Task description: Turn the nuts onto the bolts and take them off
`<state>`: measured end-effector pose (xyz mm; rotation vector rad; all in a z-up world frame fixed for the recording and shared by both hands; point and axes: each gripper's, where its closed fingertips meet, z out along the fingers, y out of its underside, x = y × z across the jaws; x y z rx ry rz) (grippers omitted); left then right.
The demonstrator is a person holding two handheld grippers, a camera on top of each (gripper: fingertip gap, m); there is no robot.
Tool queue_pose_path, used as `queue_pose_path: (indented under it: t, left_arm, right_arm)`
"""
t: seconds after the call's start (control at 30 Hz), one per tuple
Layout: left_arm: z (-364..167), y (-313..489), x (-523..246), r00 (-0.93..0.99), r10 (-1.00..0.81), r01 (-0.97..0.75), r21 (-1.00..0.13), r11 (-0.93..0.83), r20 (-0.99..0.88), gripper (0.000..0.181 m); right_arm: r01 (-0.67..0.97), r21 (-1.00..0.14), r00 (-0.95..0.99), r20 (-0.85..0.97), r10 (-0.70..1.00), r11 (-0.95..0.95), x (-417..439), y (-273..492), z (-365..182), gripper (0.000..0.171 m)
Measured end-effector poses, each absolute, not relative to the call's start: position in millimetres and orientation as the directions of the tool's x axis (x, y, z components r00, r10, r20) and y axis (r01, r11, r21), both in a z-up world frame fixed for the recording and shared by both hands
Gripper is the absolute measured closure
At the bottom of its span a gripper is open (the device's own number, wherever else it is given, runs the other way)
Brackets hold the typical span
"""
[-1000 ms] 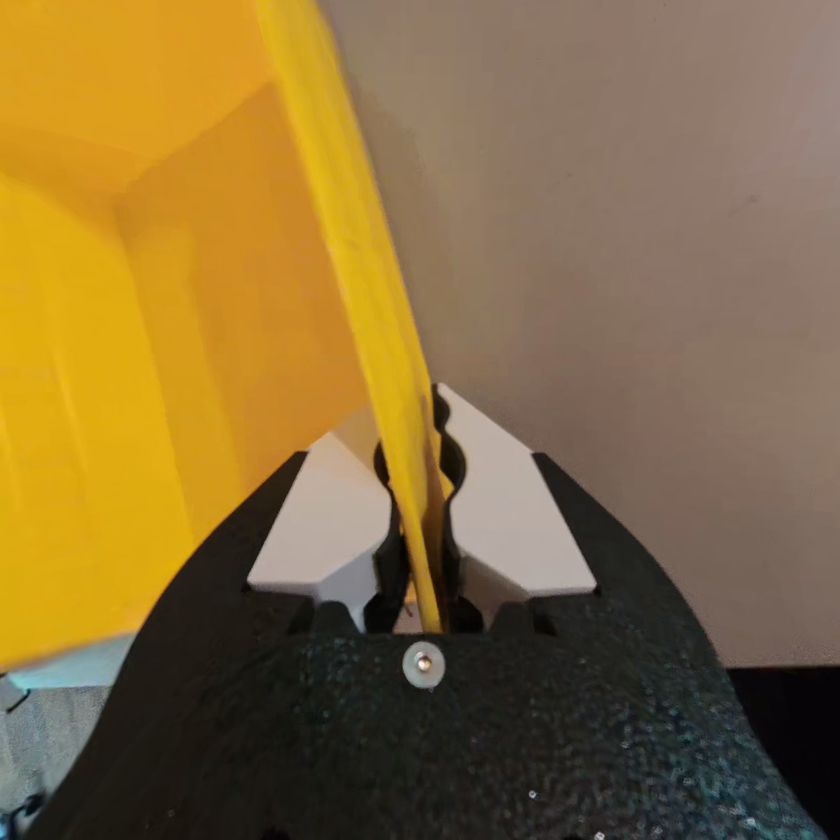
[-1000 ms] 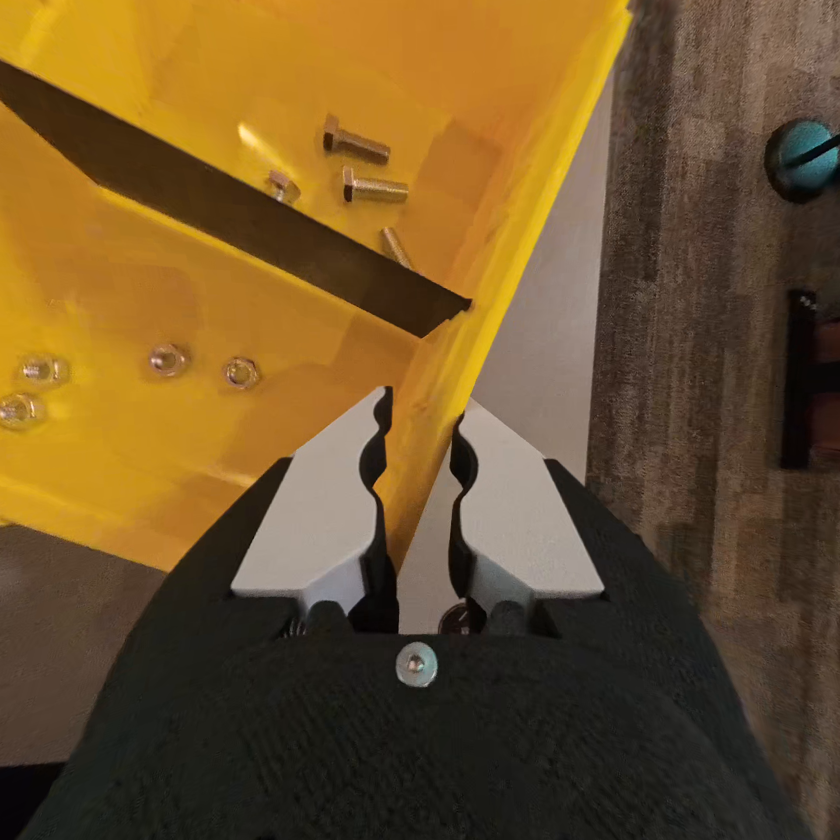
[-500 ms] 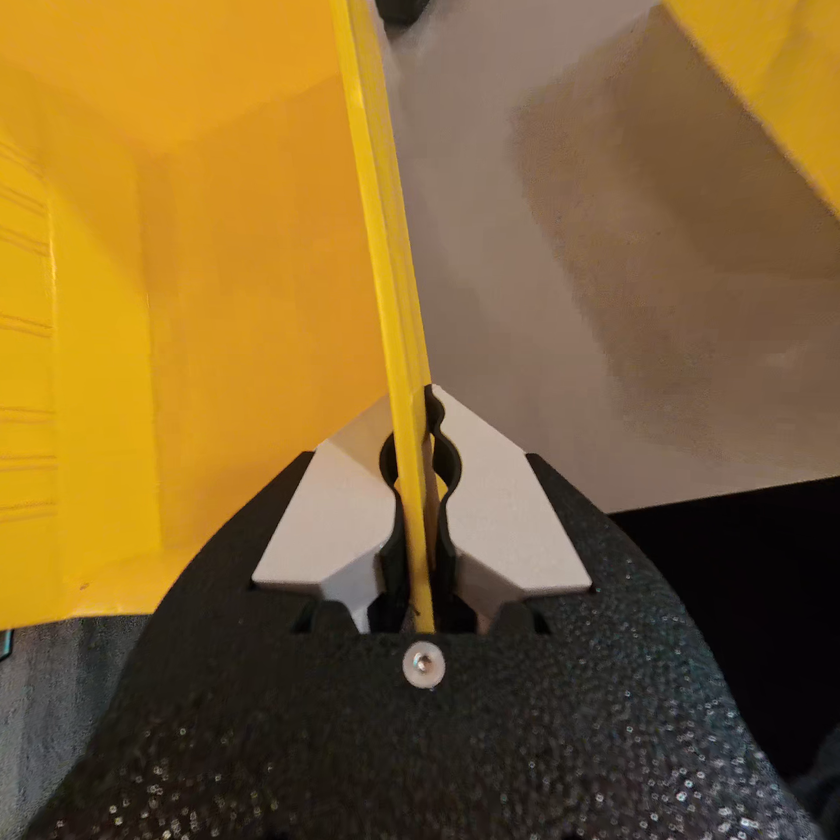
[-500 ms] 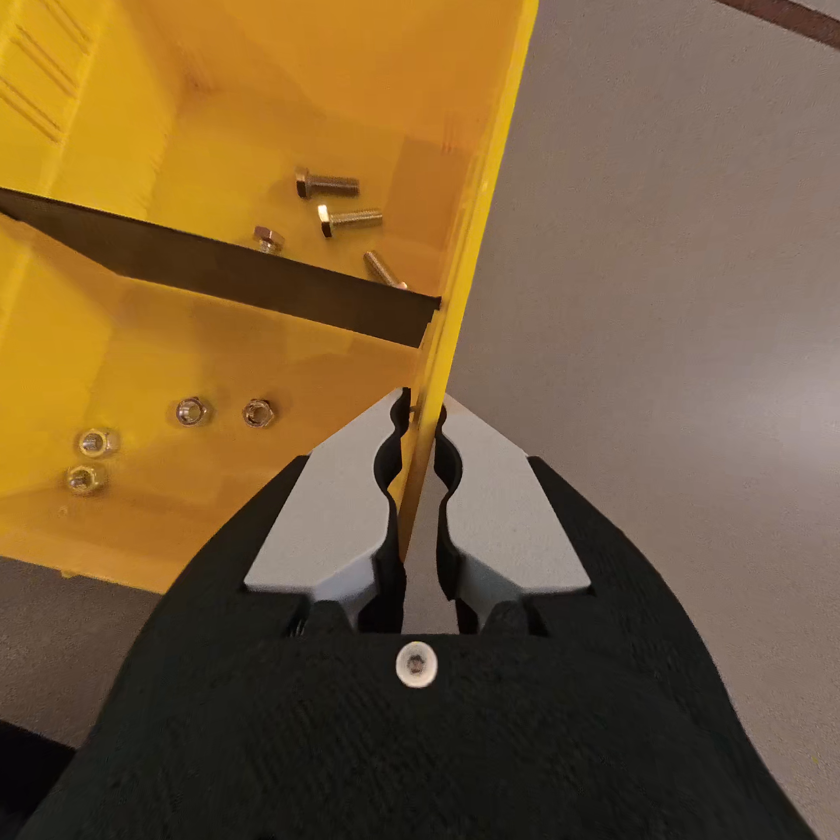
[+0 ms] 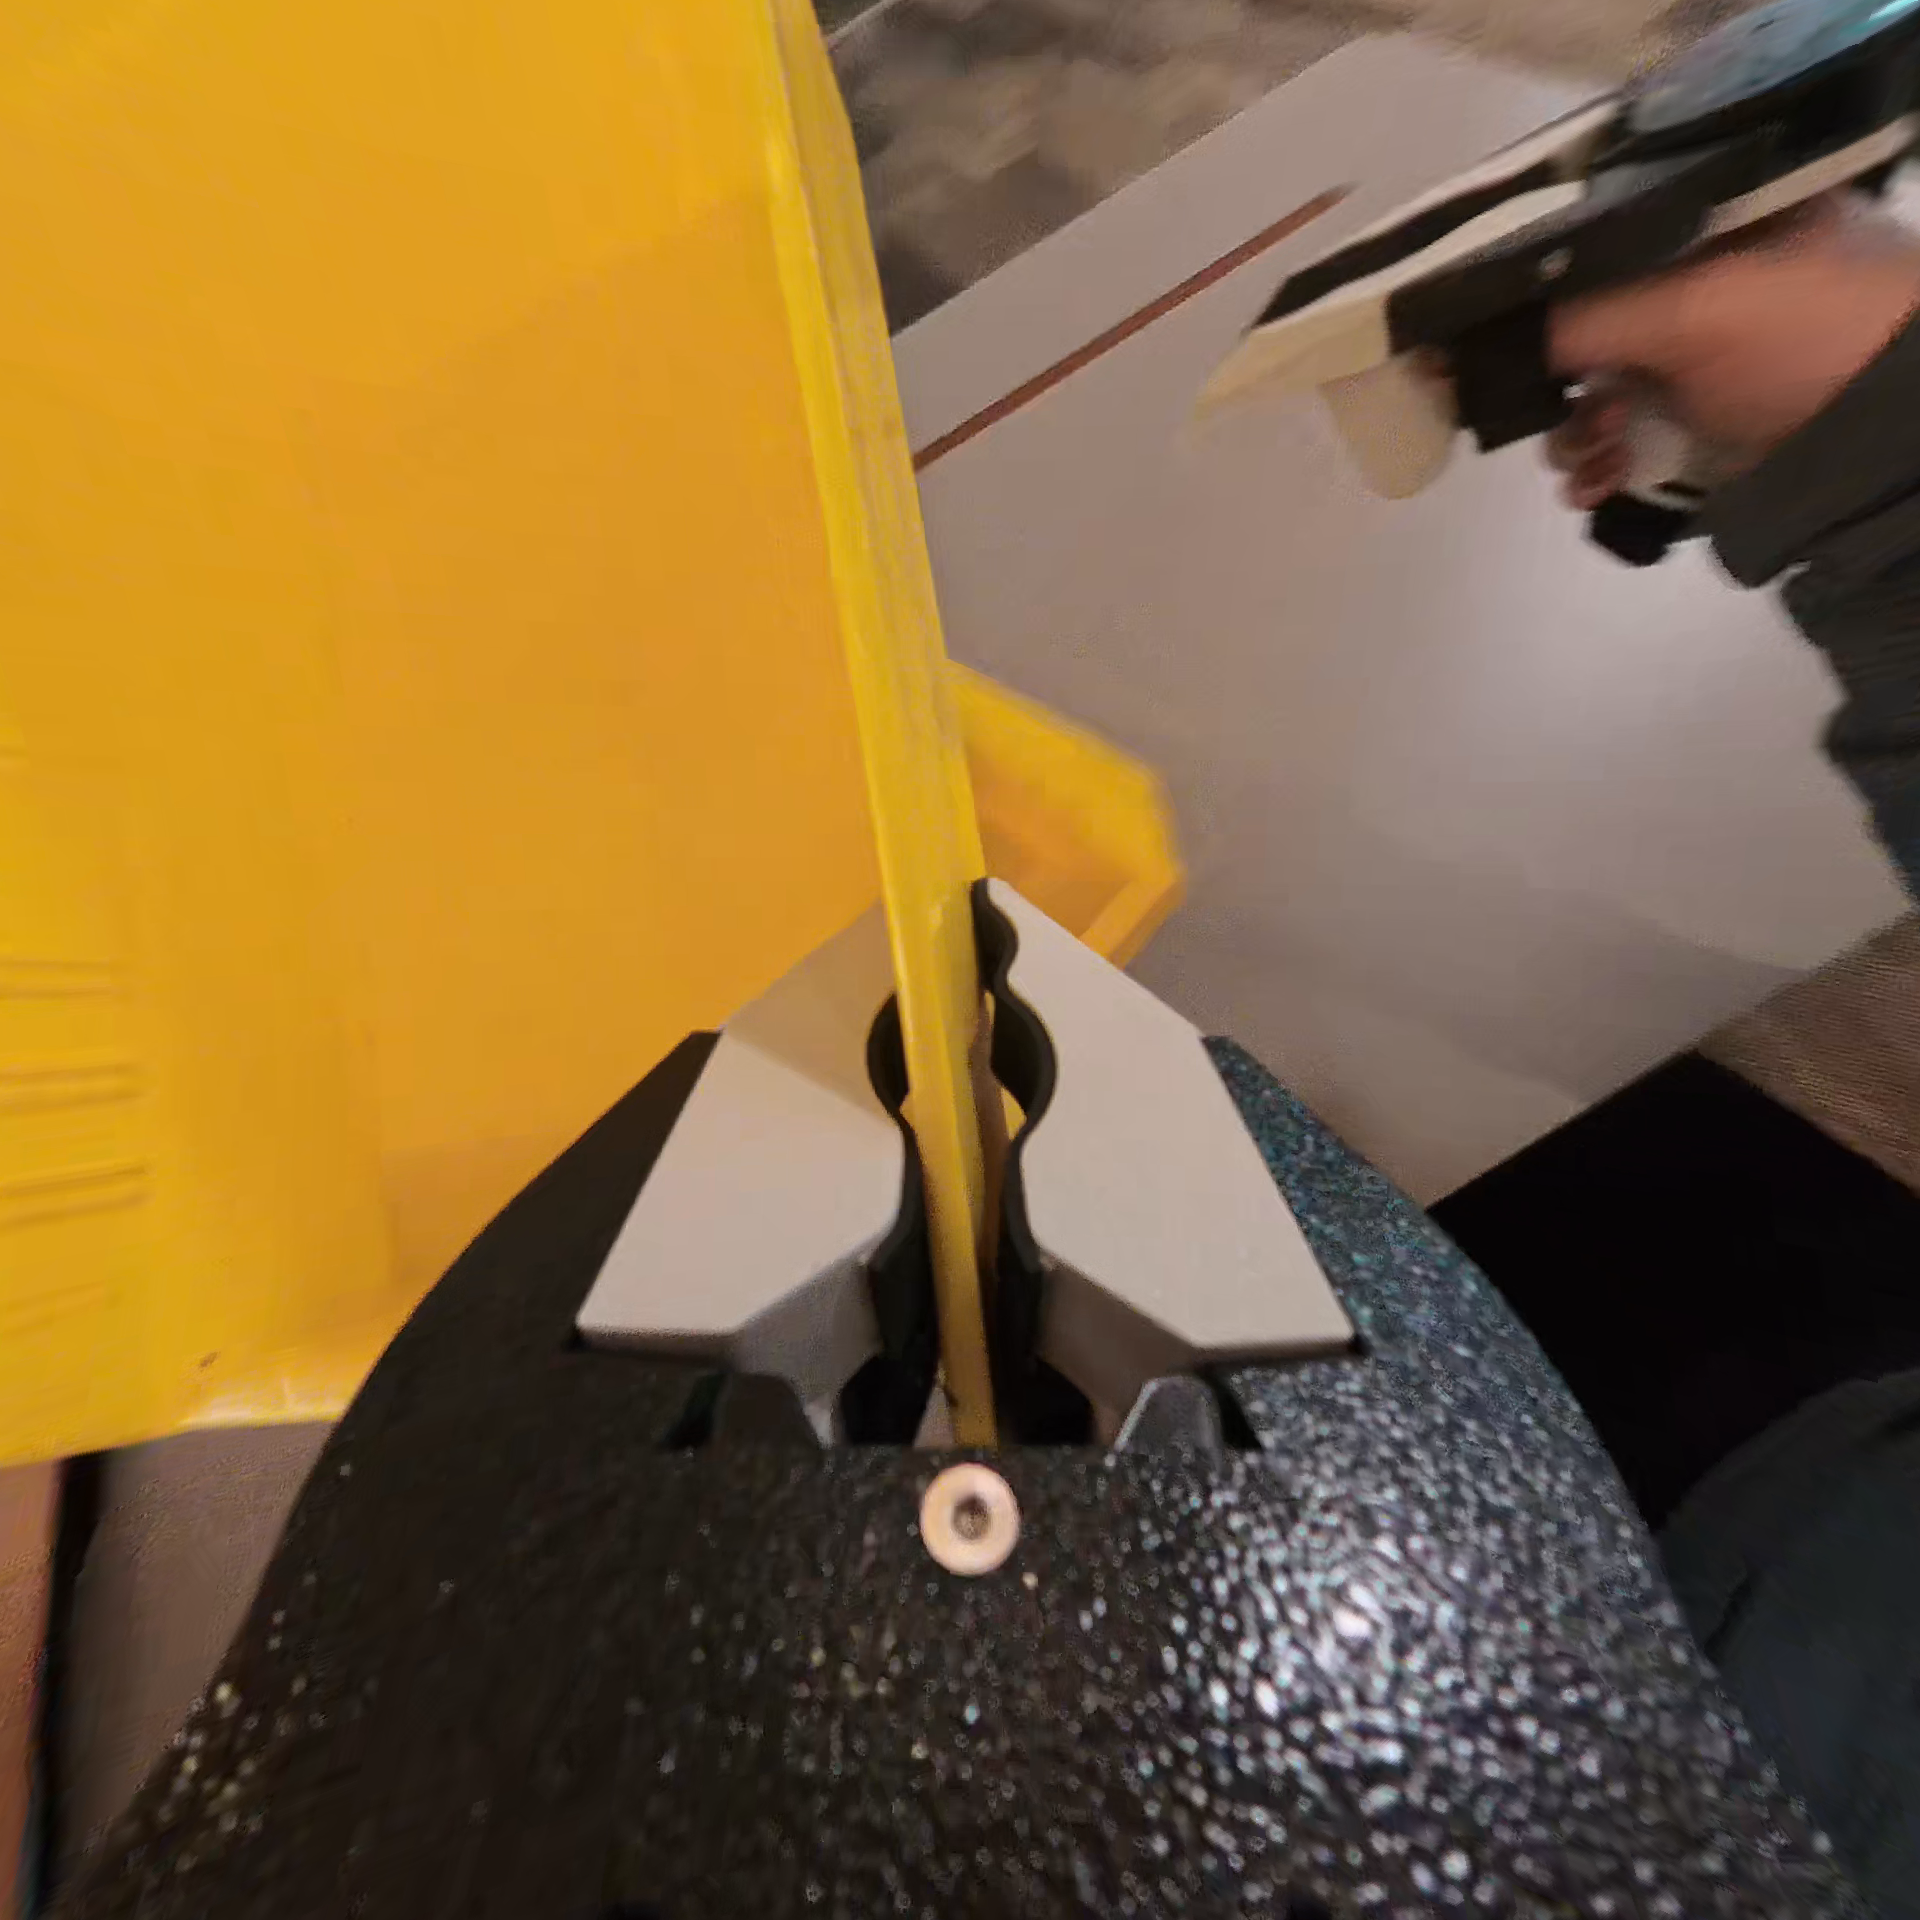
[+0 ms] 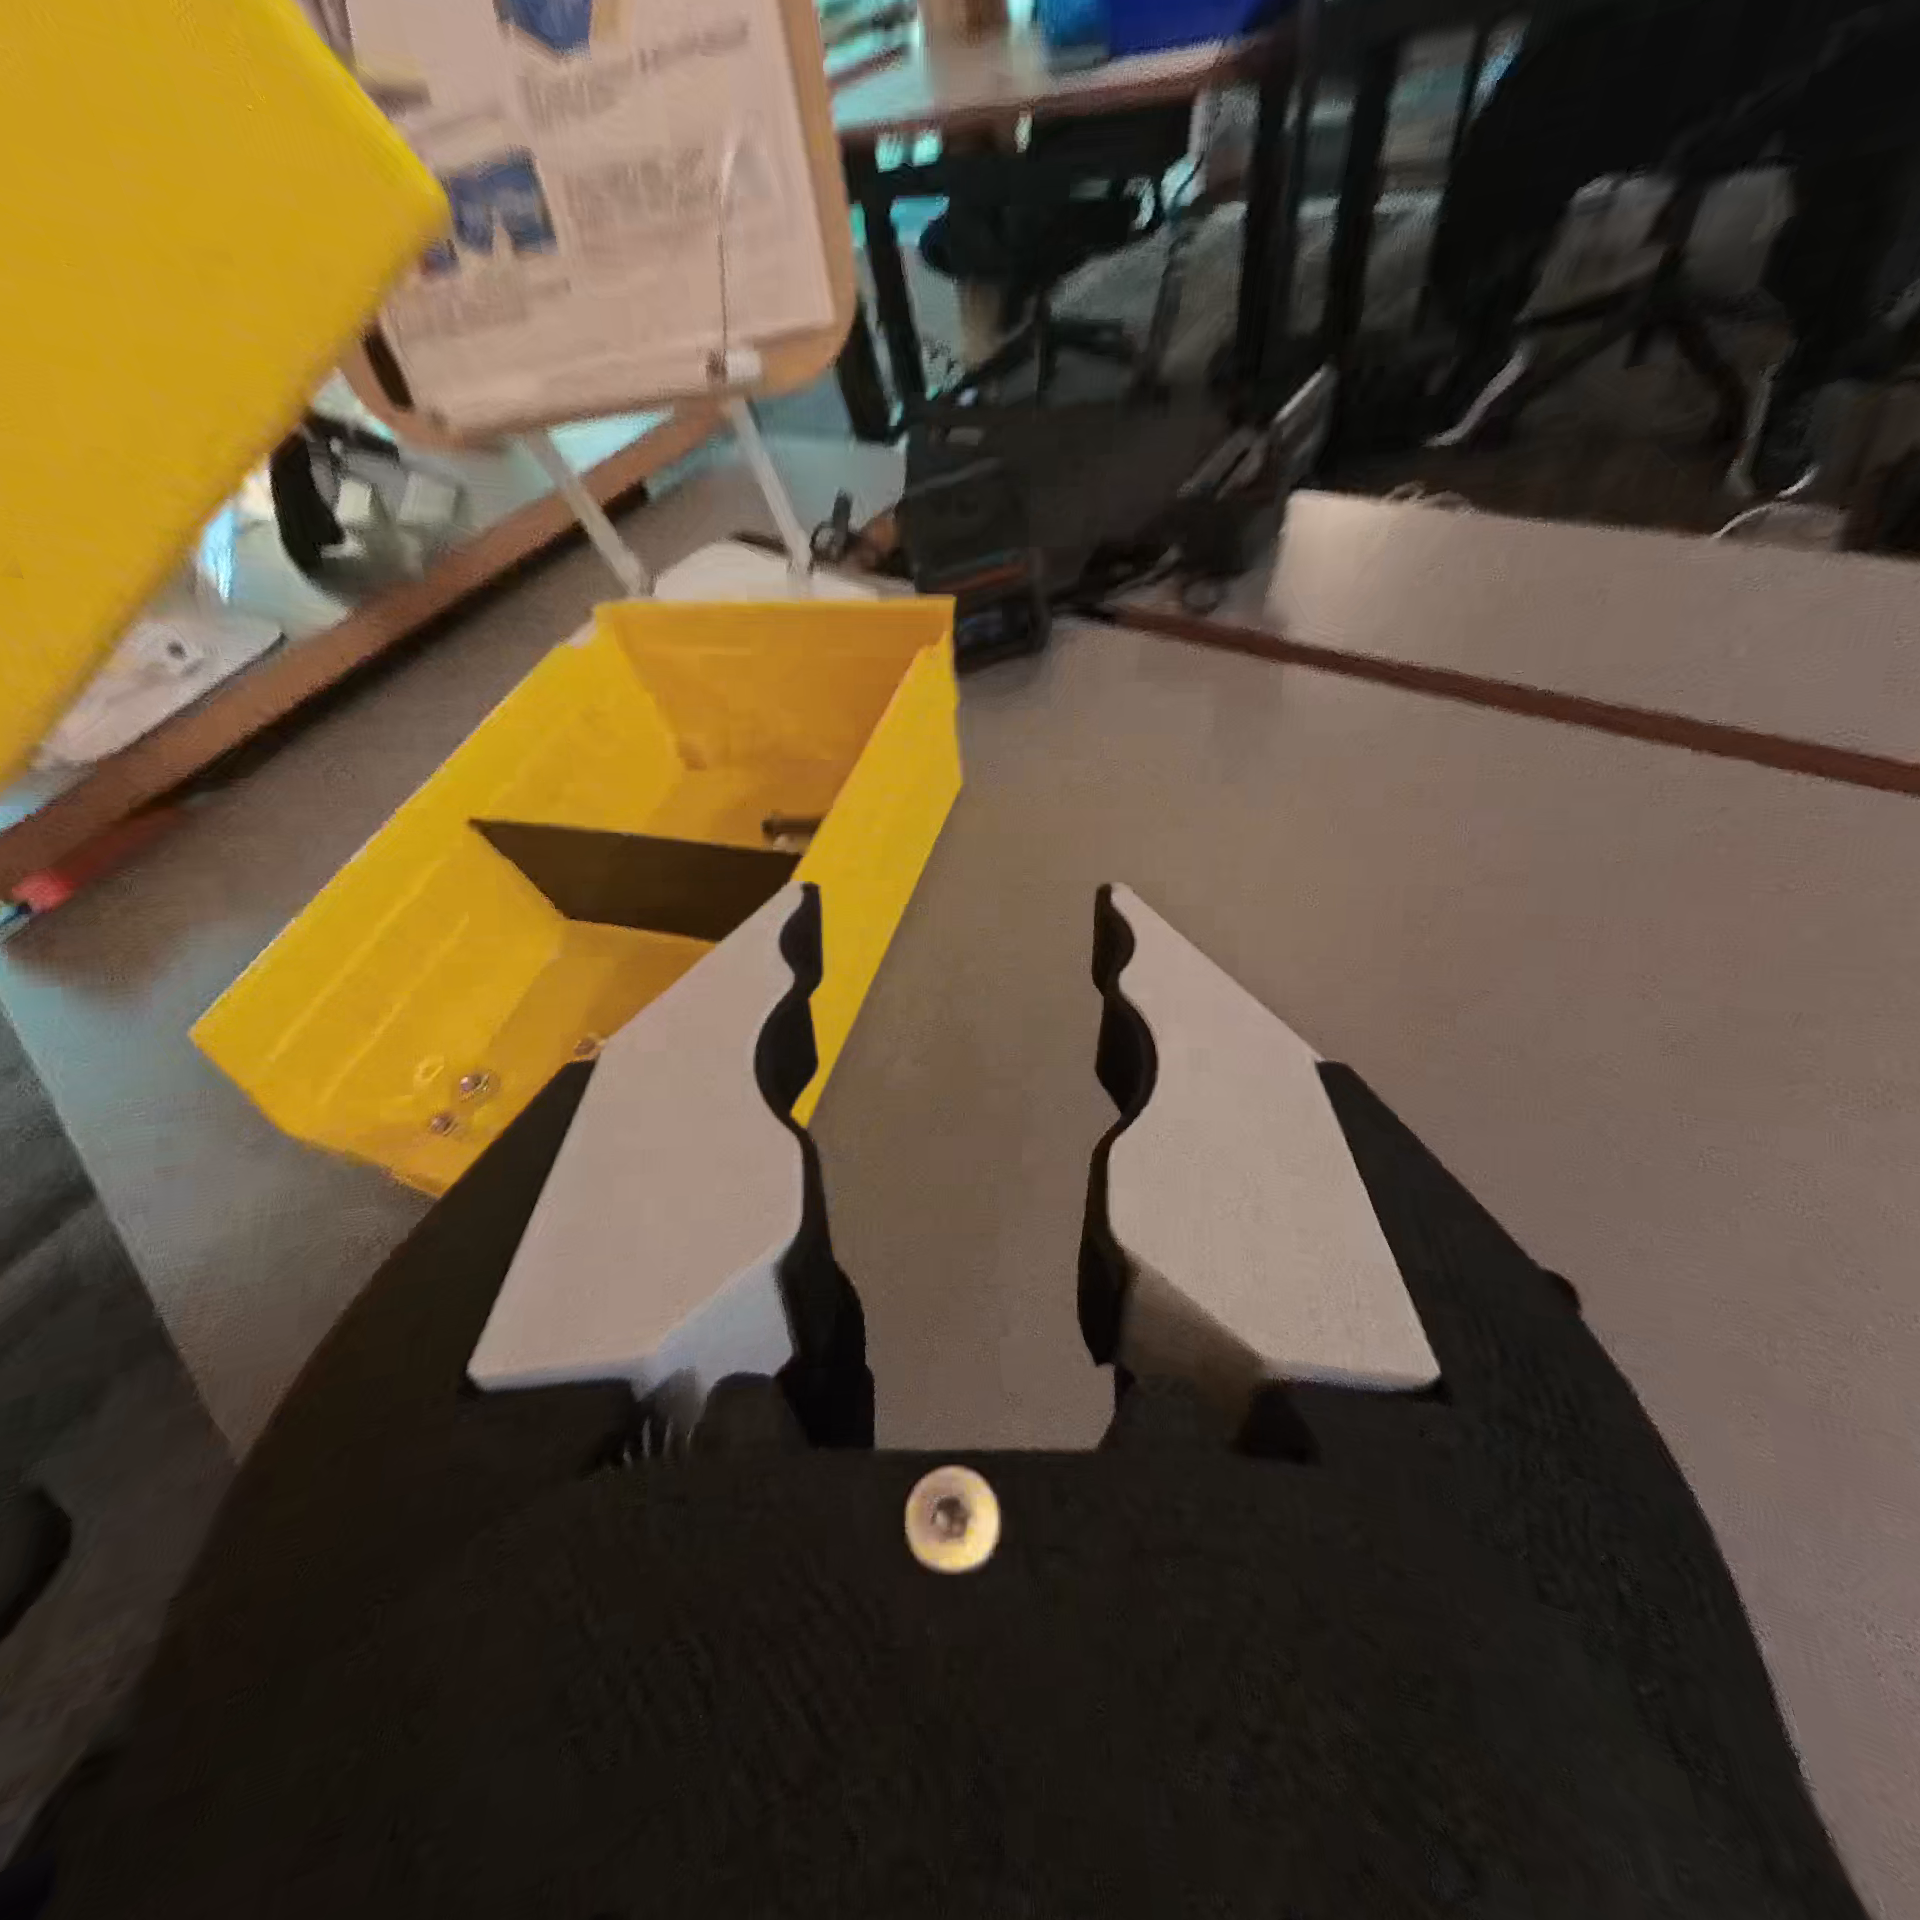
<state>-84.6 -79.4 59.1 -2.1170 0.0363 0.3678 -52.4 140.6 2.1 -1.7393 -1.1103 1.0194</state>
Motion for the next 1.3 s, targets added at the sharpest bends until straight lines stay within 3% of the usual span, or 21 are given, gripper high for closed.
queue_pose_path:
  t: [0.03, 0.23, 0.3, 0.47, 0.73, 0.77, 0.83, 0.9, 1.0, 1.13, 1.2, 1.3]
  left_arm:
    - [64.9, -62.0, -66.0, 0.966, 0.039, -0.2, -0.83, -0.521, -0.257, 0.181]
    - [37.8, 63.4, 50.0, 0.918, -0.377, -0.303, -0.828, -0.471, -0.121, 0.181]
    - [12.5, 101.8, 84.7, 0.891, -0.452, -0.292, -0.819, -0.495, -0.045, 0.181]
    - [-62.4, 175.4, 135.7, 0.89, -0.456, -0.325, -0.729, -0.602, -0.021, 0.18]
    - [-117.9, 229.8, 144.1, 0.935, -0.329, -0.312, -0.744, -0.592, -0.131, 0.178]
    - [-117.7, 231.3, 148.3, 0.936, -0.333, -0.296, -0.763, -0.575, -0.112, 0.17]
    - [-107.9, 228.1, 152.4, 0.941, -0.328, -0.253, -0.807, -0.534, -0.078, 0.126]
    - [-80.4, 211.1, 147.0, 0.947, -0.312, -0.215, -0.876, -0.432, -0.079, 0.106]
    - [-26.9, 155.7, 104.2, 0.967, -0.204, -0.2, -0.949, -0.242, -0.152, 0.099]
    - [23.2, 51.5, -36.9, 0.934, 0.233, -0.242, -0.96, -0.142, -0.27, 0.092]
    - [20.3, -13.1, -118.2, 0.862, 0.451, -0.169, -0.97, -0.177, -0.232, 0.082]
    - [-21.5, -76.3, -191.3, 0.82, 0.57, 0.06, -0.982, -0.178, -0.053, 0.075]
  right_arm:
    - [0.219, -0.94, 0.319, -0.184, 0.93, -0.261, -29.9, 152.5, 19.4, 0.12]
    - [0.065, -0.997, 0.595, 0.011, 0.803, -0.034, 128.3, 218.3, 79.4, 0.127]
    - [-0.065, -0.998, 0.62, -0.032, 0.784, 0.011, 176.1, 223.7, 97.0, 0.131]
    - [-0.159, -0.987, 0.702, -0.139, 0.699, -0.037, 253.8, 250.1, 78.8, 0.135]
    - [-0.017, -0.991, 0.754, -0.101, 0.649, -0.135, 235.7, 270.2, 6.4, 0.138]
    - [-0.007, -0.992, 0.765, -0.085, 0.638, -0.124, 231.5, 271.3, 2.8, 0.138]
    - [-0.001, -0.996, 0.798, -0.055, 0.601, -0.09, 226.1, 271.1, -2.2, 0.135]
    - [0.002, -0.999, 0.832, -0.024, 0.555, -0.045, 222.7, 266.9, -6.7, 0.135]
    - [0.033, -0.997, 0.821, -0.012, 0.571, -0.069, 203.6, 251.6, -25.0, 0.121]
    - [-0.05, -0.988, 0.797, -0.13, 0.59, -0.149, 176.2, 222.0, -38.6, 0.07]
    - [-0.045, -0.99, 0.819, -0.111, 0.563, -0.13, 165.2, 210.5, -47.2, 0.057]
    - [0.014, -0.994, 0.85, -0.047, 0.524, -0.112, 149.3, 202.8, -63.3, 0.055]
